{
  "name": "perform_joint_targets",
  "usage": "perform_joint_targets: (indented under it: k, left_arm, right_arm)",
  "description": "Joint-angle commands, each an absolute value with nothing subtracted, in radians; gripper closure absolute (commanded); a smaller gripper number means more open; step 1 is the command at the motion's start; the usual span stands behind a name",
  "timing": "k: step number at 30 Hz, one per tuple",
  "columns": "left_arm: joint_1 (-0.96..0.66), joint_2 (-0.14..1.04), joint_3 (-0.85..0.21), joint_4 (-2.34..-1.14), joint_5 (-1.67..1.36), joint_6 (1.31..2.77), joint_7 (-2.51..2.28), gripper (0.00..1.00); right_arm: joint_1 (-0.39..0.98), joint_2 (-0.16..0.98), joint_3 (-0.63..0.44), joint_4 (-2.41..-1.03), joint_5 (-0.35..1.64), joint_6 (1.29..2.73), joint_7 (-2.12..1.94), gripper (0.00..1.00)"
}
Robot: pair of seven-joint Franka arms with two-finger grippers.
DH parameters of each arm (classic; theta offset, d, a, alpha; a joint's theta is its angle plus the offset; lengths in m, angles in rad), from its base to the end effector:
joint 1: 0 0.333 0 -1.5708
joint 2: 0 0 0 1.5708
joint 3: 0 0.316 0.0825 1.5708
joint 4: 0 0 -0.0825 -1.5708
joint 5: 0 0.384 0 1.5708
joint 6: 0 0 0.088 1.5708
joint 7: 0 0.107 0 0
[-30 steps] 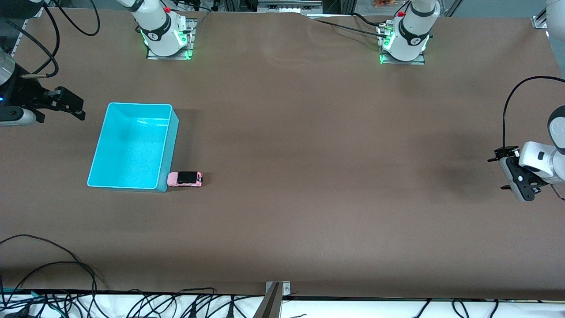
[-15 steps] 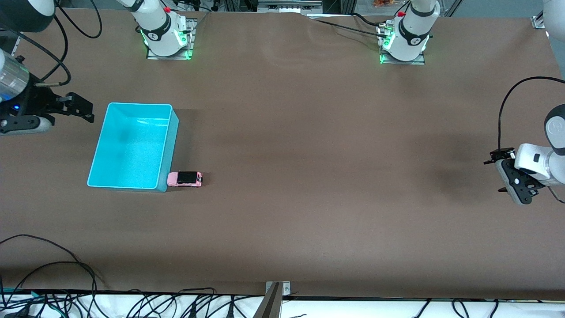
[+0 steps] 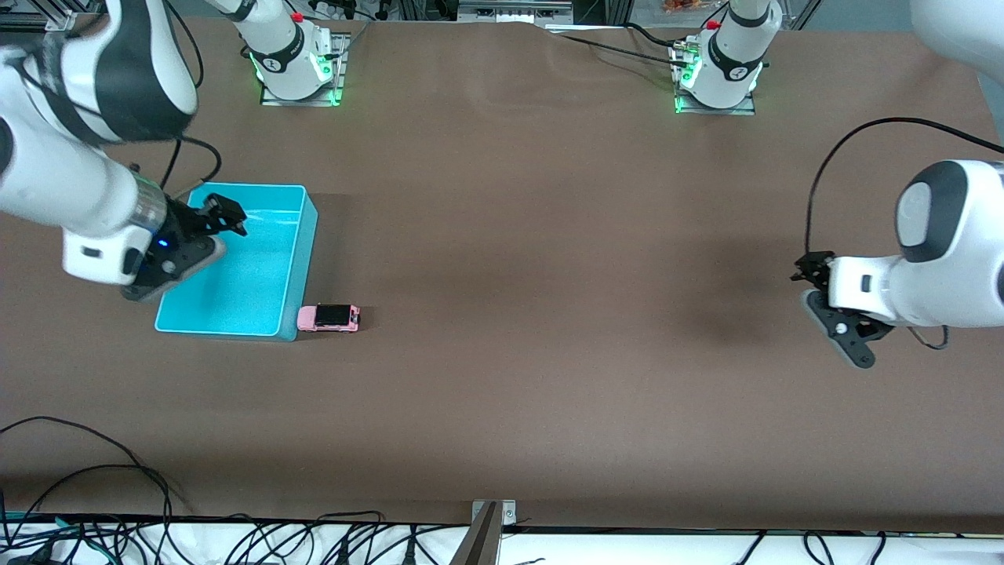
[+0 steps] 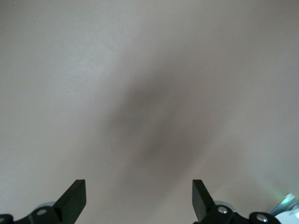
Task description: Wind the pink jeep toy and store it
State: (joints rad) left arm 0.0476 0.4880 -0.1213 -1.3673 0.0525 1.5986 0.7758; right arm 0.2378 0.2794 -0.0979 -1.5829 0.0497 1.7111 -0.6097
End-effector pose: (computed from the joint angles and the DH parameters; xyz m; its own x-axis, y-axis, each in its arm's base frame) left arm 0.6699 -0.0295 0.4207 0.6372 -0.7507 -0.1744 -0.7290 -0.6605 0.1799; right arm 0.6211 0.0981 0.4644 0.7296 0.6749 -0.1106 0.6670 -0.7379 -0.1024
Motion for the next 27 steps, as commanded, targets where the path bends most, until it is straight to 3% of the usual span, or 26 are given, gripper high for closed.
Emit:
perform_joint_targets:
  k: [1,14,27]
  left_arm:
    - [-0.006,0.476,-0.112,-1.342,0.046,1.539,0.629,0.00]
    - [-0.054,0.414,-0.107,-1.342,0.034,1.509,0.339,0.00]
    - [-0.103,0.154,-0.071,-1.498,0.051,1.538,0.170,0.00]
  right_arm:
    - [0.241,0.376,-0.098,-1.565,0.077,1.778,-0.888,0.00]
    - [0.281,0.558,-0.089,-1.568,0.078,1.953,-1.251,0.00]
    - [0.291,0.672,-0.058,-1.574,0.077,2.137,-1.382,0.00]
